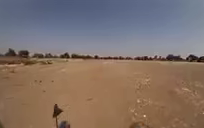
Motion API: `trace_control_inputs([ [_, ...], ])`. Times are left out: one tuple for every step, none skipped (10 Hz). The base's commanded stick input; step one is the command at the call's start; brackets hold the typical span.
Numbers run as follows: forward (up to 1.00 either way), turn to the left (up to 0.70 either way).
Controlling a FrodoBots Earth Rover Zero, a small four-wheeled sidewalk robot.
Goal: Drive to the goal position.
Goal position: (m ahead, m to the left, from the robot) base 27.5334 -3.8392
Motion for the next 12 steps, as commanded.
trace_control_inputs([
  [0.50,0.00],
  [0.50,0.00],
  [0.50,0.00],
  [0.50,0.00],
  [0.50,0.00],
  [0.50,0.00],
  [0.50,0.00],
  [0.50,0.00],
  [0.50,0.00],
  [0.50,0.00],
  [0.50,0.00],
  [0.50,0.00],
])
